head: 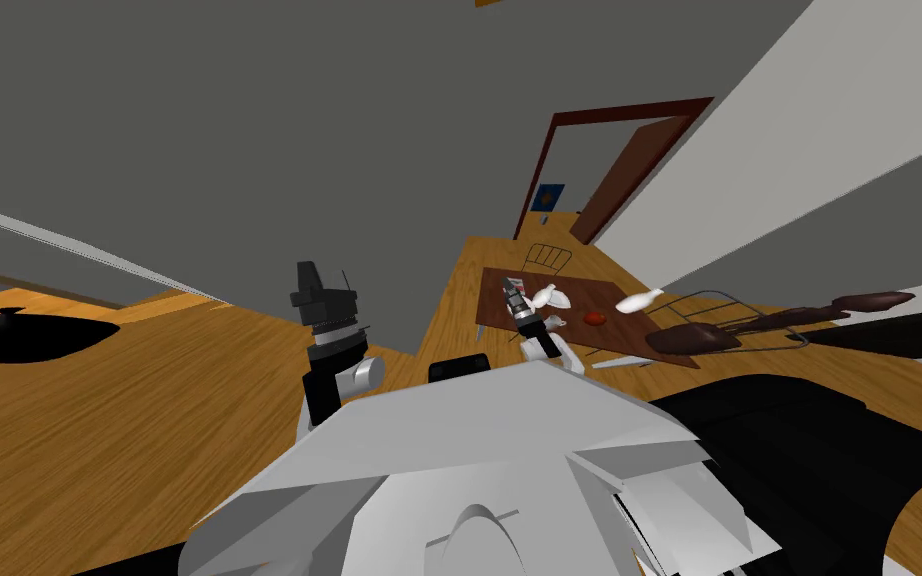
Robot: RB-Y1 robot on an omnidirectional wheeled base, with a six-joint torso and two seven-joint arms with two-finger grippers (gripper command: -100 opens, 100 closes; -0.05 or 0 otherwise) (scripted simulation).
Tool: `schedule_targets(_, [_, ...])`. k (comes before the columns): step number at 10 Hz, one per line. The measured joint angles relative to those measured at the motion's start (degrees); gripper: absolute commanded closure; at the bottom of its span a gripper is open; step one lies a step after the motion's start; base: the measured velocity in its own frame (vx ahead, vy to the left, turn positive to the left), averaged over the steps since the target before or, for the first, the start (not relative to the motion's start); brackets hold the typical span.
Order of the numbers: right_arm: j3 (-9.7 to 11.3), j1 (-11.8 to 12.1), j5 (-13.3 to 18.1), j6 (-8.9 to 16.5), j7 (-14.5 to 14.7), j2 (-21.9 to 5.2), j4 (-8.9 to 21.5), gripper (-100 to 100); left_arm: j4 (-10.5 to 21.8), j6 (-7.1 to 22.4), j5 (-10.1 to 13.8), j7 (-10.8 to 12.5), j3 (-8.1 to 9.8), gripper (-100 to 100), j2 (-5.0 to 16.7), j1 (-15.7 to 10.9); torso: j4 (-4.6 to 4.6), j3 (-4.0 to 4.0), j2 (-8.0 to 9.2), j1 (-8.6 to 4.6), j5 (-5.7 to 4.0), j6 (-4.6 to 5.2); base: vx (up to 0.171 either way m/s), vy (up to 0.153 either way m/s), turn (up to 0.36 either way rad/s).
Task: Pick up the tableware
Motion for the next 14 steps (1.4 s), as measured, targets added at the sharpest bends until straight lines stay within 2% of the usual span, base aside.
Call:
schedule_targets(1, [0.83,-0.29,0.63,1.59,0.85,-1.9,0.79,-100,0.0,0.0,0.0,0.0,0.0,0,0.0,0.0,0.0,-0.01,0.0,0.01,0.0,0.0,-0.007,0.103,0.065])
schedule_targets(2, [1.31,-0.25,1.0,2.25,1.46,-2.63,1.56,-100,0.0,0.0,0.0,0.0,0.01,0,0.0,0.01,0.0,-0.01,-0.01,-0.12,-0.02,0.05,-0.005,0.126,0.166])
schedule_targets(4, [3.07,-0.9,2.4,2.89,3.43,-5.35,5.49,-100,0.0,0.0,0.0,0.0,0.0,0,0.0,0.0,0.0,0.0,0.01,0.09,0.02,0.01,-0.014,0.168,0.259])
schedule_targets(5, [4.23,-1.22,3.2,4.63,4.62,-7.18,6.42,-100,0.0,0.0,0.0,0.0,0.0,0,0.0,0.0,0.0,0.0,0.01,0.07,0.02,-0.01,0.006,0.108,0.107])
schedule_targets(6, [4.94,-1.52,3.75,5.58,5.49,-7.68,7.78,-100,0.0,0.0,0.0,0.0,0.01,0,0.0,0.01,0.0,-0.01,-0.01,-0.09,-0.01,0.05,0.003,0.047,-0.04])
schedule_targets(7, [5.01,-1.86,3.77,5.54,5.66,-8.12,8.99,-100,0.0,0.0,0.0,0.0,0.02,0,0.01,0.01,0.0,0.0,0.0,-0.33,-0.05,0.07,-0.003,0.055,0.183])
schedule_targets(9, [6.63,-2.25,4.96,6.51,7.3,-11.08,12.29,-100,0.0,0.0,0.0,0.0,0.01,0,0.01,0.0,0.0,-0.01,-0.01,-0.22,-0.05,0.02,0.009,0.09,0.194])
schedule_targets(12, [8.53,-3.5,6.19,7.78,9.39,-13.75,17.31,-100,0.0,0.0,0.0,0.0,0.02,0,0.01,0.01,-0.01,-0.03,-0.04,-0.34,-0.06,0.06,0.017,0.062,0.146])
schedule_targets(14, [10.48,-2.97,7.74,9.55,11.64,-16.48,19.53,-100,0.0,0.0,0.0,0.0,0.01,0,0.01,0.01,-0.01,-0.04,-0.06,-0.35,-0.07,0.03,0.028,0.044,0.176])
